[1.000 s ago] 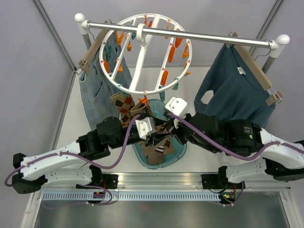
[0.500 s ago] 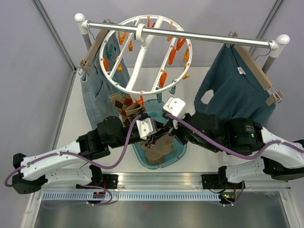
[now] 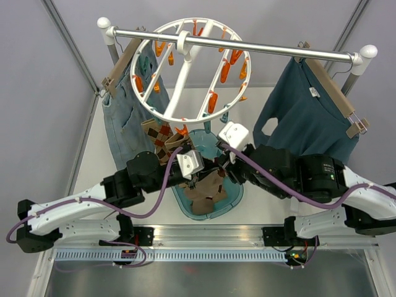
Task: Clip the socks to the hanger
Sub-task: Pick up the sock from the bin.
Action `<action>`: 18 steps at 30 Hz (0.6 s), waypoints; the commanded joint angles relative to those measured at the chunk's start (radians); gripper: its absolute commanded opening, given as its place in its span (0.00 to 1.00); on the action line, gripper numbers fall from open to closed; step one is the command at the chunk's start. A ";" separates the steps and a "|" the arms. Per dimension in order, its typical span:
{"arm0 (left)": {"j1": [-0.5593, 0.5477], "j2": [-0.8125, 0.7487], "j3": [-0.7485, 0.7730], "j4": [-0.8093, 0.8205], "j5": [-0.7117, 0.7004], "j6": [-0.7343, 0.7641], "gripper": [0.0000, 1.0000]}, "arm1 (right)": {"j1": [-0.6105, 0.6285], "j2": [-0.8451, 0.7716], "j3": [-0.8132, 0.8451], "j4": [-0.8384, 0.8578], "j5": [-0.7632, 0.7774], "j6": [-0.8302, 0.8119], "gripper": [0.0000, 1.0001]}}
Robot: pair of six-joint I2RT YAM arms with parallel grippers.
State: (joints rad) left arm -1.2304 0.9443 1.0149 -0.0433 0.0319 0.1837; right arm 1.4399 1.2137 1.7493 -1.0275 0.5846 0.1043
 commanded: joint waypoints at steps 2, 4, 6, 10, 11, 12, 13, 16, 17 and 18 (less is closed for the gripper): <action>-0.007 0.010 -0.021 0.101 -0.064 -0.124 0.02 | 0.004 -0.086 -0.068 0.191 0.174 -0.020 0.51; -0.007 0.011 -0.021 0.103 -0.122 -0.171 0.02 | 0.002 -0.129 -0.140 0.304 0.257 -0.032 0.59; -0.007 0.011 -0.019 0.099 -0.190 -0.212 0.02 | 0.004 -0.203 -0.221 0.390 0.296 -0.057 0.64; -0.007 0.005 -0.018 0.083 -0.328 -0.309 0.02 | 0.004 -0.289 -0.332 0.602 0.316 -0.147 0.73; -0.007 0.004 -0.016 0.077 -0.381 -0.323 0.02 | 0.004 -0.293 -0.344 0.619 0.334 -0.162 0.73; -0.007 0.005 -0.010 0.062 -0.403 -0.346 0.02 | 0.002 -0.284 -0.338 0.623 0.336 -0.178 0.73; -0.007 0.004 -0.009 0.054 -0.418 -0.354 0.02 | 0.002 -0.273 -0.327 0.603 0.331 -0.183 0.73; -0.007 0.011 0.005 0.011 -0.501 -0.381 0.02 | -0.009 -0.237 -0.303 0.599 0.296 -0.215 0.73; -0.007 0.011 0.008 0.007 -0.545 -0.388 0.02 | -0.016 -0.223 -0.294 0.598 0.284 -0.219 0.73; -0.007 0.013 0.013 0.000 -0.559 -0.397 0.02 | -0.032 -0.215 -0.286 0.587 0.240 -0.221 0.73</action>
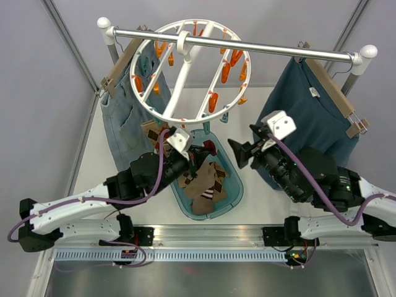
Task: Clip the socks to the hanger
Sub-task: Pick up the sock from the bin, then open the clamp at the hanger.
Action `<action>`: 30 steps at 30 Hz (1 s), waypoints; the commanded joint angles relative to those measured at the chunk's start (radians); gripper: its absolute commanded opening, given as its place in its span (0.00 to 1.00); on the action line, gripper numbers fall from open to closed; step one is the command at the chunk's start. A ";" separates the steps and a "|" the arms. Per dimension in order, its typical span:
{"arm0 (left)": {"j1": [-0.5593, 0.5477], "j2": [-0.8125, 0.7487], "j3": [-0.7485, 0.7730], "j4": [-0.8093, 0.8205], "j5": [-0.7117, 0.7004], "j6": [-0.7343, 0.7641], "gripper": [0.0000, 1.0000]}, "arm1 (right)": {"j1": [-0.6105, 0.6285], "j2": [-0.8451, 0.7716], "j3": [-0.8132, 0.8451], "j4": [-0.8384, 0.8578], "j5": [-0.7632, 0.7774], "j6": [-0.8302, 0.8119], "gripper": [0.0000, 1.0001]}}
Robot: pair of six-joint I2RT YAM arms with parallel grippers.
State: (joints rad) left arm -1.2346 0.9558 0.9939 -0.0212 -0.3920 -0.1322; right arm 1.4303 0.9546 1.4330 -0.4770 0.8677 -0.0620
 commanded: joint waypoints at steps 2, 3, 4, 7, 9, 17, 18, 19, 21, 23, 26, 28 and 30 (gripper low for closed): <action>-0.003 0.001 0.037 -0.040 -0.172 -0.090 0.02 | -0.097 0.061 0.044 0.025 -0.132 -0.053 0.73; -0.003 0.001 0.043 -0.048 -0.185 -0.101 0.02 | -0.135 0.065 0.044 0.017 -0.224 -0.049 0.73; -0.003 0.001 0.046 -0.054 -0.198 -0.106 0.02 | -0.215 0.073 0.046 0.012 -0.269 -0.045 0.73; -0.002 0.001 0.057 -0.077 -0.242 -0.113 0.02 | -0.336 0.078 0.026 0.037 -0.401 -0.056 0.73; 0.001 0.000 0.064 -0.095 -0.269 -0.122 0.02 | -0.384 0.075 0.012 0.057 -0.452 -0.064 0.74; 0.040 -0.017 0.071 -0.128 -0.294 -0.145 0.02 | -0.481 0.099 -0.029 0.126 -0.656 -0.082 0.74; 0.043 -0.025 0.071 -0.134 -0.294 -0.147 0.02 | -0.487 0.099 -0.032 0.138 -0.664 -0.081 0.74; 0.049 -0.031 0.069 -0.135 -0.294 -0.149 0.02 | -0.493 0.105 -0.036 0.146 -0.671 -0.082 0.74; 0.055 -0.037 0.068 -0.137 -0.289 -0.147 0.02 | -0.498 0.107 -0.040 0.162 -0.683 -0.084 0.73; 0.063 -0.042 0.069 -0.140 -0.286 -0.144 0.02 | -0.499 0.108 -0.043 0.181 -0.693 -0.085 0.73; 0.076 -0.046 0.074 -0.151 -0.272 -0.142 0.02 | -0.499 0.118 -0.033 0.198 -0.707 -0.085 0.70; 0.086 -0.049 0.072 -0.152 -0.263 -0.142 0.02 | -0.499 0.125 -0.023 0.198 -0.711 -0.082 0.66; 0.095 -0.052 0.071 -0.155 -0.249 -0.144 0.02 | -0.499 0.136 -0.011 0.193 -0.717 -0.073 0.58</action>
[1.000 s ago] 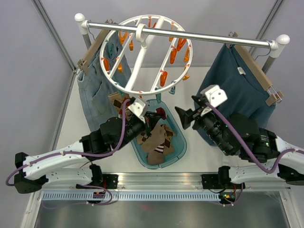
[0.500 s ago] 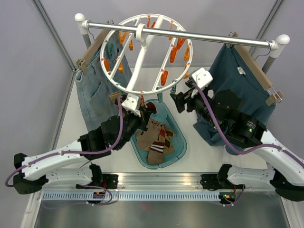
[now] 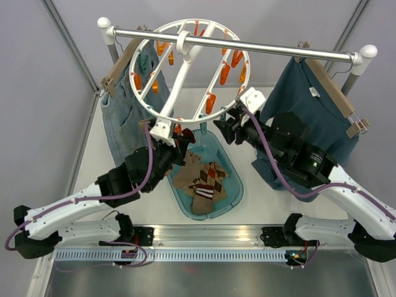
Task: Clip the socks to the hanger
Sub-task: Open the clamp at the hanger.
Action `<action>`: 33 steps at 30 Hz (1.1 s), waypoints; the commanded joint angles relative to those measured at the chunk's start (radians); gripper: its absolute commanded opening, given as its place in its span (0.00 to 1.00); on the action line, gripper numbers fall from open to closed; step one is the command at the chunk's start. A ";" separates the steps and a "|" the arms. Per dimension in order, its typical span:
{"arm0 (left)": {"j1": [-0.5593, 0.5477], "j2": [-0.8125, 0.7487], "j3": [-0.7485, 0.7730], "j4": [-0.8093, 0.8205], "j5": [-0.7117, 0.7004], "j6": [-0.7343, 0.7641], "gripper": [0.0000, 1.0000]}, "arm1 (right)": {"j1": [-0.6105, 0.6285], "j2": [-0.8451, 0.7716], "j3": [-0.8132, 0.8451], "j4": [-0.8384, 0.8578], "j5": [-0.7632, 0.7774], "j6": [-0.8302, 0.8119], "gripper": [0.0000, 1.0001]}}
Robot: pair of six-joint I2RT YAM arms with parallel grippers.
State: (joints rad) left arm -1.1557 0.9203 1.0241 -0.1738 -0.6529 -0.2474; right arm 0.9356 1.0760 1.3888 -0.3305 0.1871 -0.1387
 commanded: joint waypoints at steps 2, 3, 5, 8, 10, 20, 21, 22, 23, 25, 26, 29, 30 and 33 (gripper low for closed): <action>0.021 -0.021 0.037 -0.006 0.016 -0.030 0.02 | -0.004 0.019 0.042 0.044 -0.043 0.010 0.50; 0.025 -0.021 0.037 -0.009 0.018 -0.030 0.02 | -0.003 0.019 0.042 0.041 -0.046 0.013 0.43; 0.028 -0.028 0.034 -0.010 0.033 -0.030 0.02 | -0.004 0.021 0.045 0.036 -0.054 0.030 0.38; 0.040 -0.034 0.034 -0.013 0.081 -0.027 0.02 | -0.004 0.027 0.056 0.022 -0.064 0.047 0.26; 0.045 -0.037 0.034 -0.013 0.129 -0.024 0.02 | -0.004 0.033 0.068 0.016 -0.066 0.059 0.23; 0.048 -0.046 0.011 0.013 0.461 -0.071 0.02 | -0.004 0.059 0.096 0.002 -0.110 0.117 0.07; 0.048 -0.046 0.005 0.029 0.481 -0.084 0.02 | -0.004 0.056 0.093 0.004 -0.115 0.122 0.06; 0.048 -0.043 0.004 0.054 0.527 -0.099 0.02 | -0.004 0.056 0.093 0.005 -0.115 0.123 0.06; 0.048 -0.040 0.004 0.065 0.541 -0.108 0.02 | -0.004 0.056 0.093 0.004 -0.118 0.125 0.04; 0.048 -0.035 -0.007 0.101 0.553 -0.127 0.02 | -0.004 0.058 0.102 0.004 -0.126 0.129 0.03; 0.048 -0.034 -0.009 0.114 0.549 -0.130 0.02 | -0.004 0.056 0.104 0.001 -0.127 0.129 0.02; 0.048 -0.029 -0.006 0.143 0.497 -0.150 0.02 | -0.004 0.058 0.108 0.001 -0.126 0.136 0.02; 0.050 -0.026 -0.006 0.151 0.465 -0.156 0.02 | -0.004 0.058 0.111 0.001 -0.123 0.136 0.02; 0.050 -0.008 0.013 0.157 0.405 -0.176 0.02 | -0.004 0.061 0.118 0.001 -0.123 0.136 0.00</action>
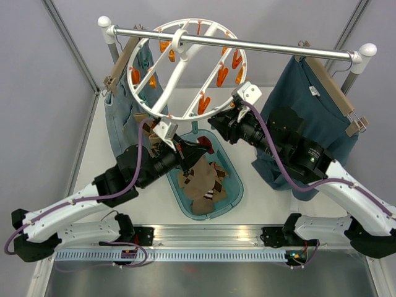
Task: Clip the socks to the hanger
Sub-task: Open the clamp at the hanger.
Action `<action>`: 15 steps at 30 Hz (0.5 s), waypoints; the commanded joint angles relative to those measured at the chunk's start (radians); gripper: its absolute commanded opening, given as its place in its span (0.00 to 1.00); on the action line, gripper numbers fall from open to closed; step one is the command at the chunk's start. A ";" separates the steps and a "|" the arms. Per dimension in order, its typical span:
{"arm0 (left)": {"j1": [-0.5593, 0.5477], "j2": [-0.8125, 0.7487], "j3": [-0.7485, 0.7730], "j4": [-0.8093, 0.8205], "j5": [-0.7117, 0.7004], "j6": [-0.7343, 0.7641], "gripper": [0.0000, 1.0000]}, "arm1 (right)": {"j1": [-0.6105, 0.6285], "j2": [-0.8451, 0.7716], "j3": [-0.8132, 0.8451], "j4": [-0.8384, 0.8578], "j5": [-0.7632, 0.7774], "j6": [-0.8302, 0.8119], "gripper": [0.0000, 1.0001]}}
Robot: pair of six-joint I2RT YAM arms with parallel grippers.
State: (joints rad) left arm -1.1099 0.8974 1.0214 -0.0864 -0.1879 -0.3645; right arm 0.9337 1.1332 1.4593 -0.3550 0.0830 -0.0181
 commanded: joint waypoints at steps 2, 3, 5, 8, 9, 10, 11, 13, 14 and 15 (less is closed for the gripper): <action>0.007 0.023 0.025 0.068 -0.084 -0.076 0.02 | -0.003 0.005 0.050 0.025 -0.017 0.015 0.00; 0.010 0.032 0.028 0.068 -0.100 -0.083 0.02 | -0.003 0.007 0.052 0.027 -0.015 0.041 0.00; 0.021 0.038 0.026 0.080 -0.101 -0.102 0.02 | -0.003 0.007 0.052 0.031 -0.015 0.046 0.00; 0.035 0.044 0.019 0.109 -0.102 -0.117 0.02 | -0.003 0.007 0.053 0.037 -0.023 0.052 0.00; 0.036 0.044 0.014 0.131 -0.102 -0.120 0.02 | -0.003 0.007 0.055 0.037 -0.025 0.053 0.00; 0.041 0.046 0.009 0.138 -0.099 -0.123 0.02 | -0.003 0.008 0.053 0.037 -0.025 0.053 0.00; 0.048 0.046 0.006 0.148 -0.091 -0.125 0.02 | -0.003 0.007 0.055 0.039 -0.026 0.055 0.00; 0.054 0.051 0.009 0.158 -0.084 -0.129 0.02 | -0.003 0.007 0.056 0.040 -0.026 0.056 0.00; 0.062 0.054 0.006 0.165 -0.081 -0.129 0.02 | -0.003 0.010 0.055 0.040 -0.028 0.058 0.00; 0.065 0.054 0.006 0.172 -0.067 -0.129 0.02 | -0.003 0.011 0.055 0.040 -0.028 0.058 0.00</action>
State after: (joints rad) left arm -1.0595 0.9474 1.0214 0.0048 -0.2611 -0.4538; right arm 0.9337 1.1404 1.4738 -0.3557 0.0753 0.0235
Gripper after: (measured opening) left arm 0.047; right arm 0.301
